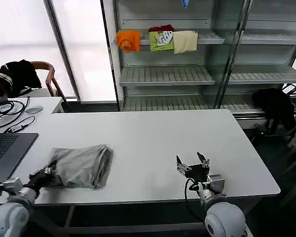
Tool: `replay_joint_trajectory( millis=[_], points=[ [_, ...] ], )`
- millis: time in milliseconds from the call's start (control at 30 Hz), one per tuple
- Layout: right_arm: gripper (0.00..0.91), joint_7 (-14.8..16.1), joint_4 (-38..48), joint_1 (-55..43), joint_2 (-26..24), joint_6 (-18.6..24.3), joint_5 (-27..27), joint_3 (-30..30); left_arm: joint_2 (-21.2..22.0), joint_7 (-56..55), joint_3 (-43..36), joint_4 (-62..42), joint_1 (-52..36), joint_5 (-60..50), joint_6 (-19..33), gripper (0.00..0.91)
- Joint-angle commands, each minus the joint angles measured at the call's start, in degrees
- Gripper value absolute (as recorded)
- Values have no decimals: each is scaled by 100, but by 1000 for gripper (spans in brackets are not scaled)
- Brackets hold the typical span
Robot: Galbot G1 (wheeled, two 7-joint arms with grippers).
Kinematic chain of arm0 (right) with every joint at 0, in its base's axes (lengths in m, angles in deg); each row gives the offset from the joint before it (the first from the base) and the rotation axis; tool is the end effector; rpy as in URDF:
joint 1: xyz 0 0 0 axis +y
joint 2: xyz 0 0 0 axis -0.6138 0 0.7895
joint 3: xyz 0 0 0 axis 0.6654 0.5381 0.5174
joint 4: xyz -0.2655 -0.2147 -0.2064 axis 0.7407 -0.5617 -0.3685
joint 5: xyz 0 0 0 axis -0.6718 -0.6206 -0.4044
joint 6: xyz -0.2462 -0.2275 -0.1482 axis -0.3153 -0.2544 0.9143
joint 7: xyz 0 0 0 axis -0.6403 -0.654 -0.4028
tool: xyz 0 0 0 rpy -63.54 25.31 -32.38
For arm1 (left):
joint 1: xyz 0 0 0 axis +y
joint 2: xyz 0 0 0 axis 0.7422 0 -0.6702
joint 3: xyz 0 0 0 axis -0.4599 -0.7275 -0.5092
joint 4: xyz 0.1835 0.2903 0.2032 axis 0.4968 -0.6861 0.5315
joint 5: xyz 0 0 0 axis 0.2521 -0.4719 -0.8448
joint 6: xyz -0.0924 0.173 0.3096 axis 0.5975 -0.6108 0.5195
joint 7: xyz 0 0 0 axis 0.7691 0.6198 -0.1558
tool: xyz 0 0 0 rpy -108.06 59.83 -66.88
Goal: Fold and organize the clothes.
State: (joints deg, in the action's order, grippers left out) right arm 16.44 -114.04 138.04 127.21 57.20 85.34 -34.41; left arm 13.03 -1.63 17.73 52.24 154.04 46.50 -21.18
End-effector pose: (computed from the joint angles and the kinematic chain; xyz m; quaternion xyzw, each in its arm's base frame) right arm 0.2585 -0.0012 -0.2672 0.0864 -0.9883 0.0148 0.1248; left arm 0.2706 0.2696 -0.3021 0.0493 -0.9826 0.0393 0.1746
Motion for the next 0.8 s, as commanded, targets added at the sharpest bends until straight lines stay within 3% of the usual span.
replay_joint_trajectory(
  millis=[33,167,300,667,800],
  points=[
    [907,-1,4,-15,9,-3,2,4,-1354,365,1213,-737,10,12,137,10],
    [907,-6,-17,-7,25,-10,0,4,-1802,469,1414,-987,-151,18,150,10],
    [907,-4,-38,22,34,-11,-3,-3,-1959,466,1447,-964,-207,20,149,10],
    [907,-9,-61,176,37,31,-33,-40,-1468,403,1088,-279,-150,-163,90,10],
    [907,-12,-39,181,51,33,-34,-89,-1135,75,614,897,40,-137,-196,10]
  ],
)
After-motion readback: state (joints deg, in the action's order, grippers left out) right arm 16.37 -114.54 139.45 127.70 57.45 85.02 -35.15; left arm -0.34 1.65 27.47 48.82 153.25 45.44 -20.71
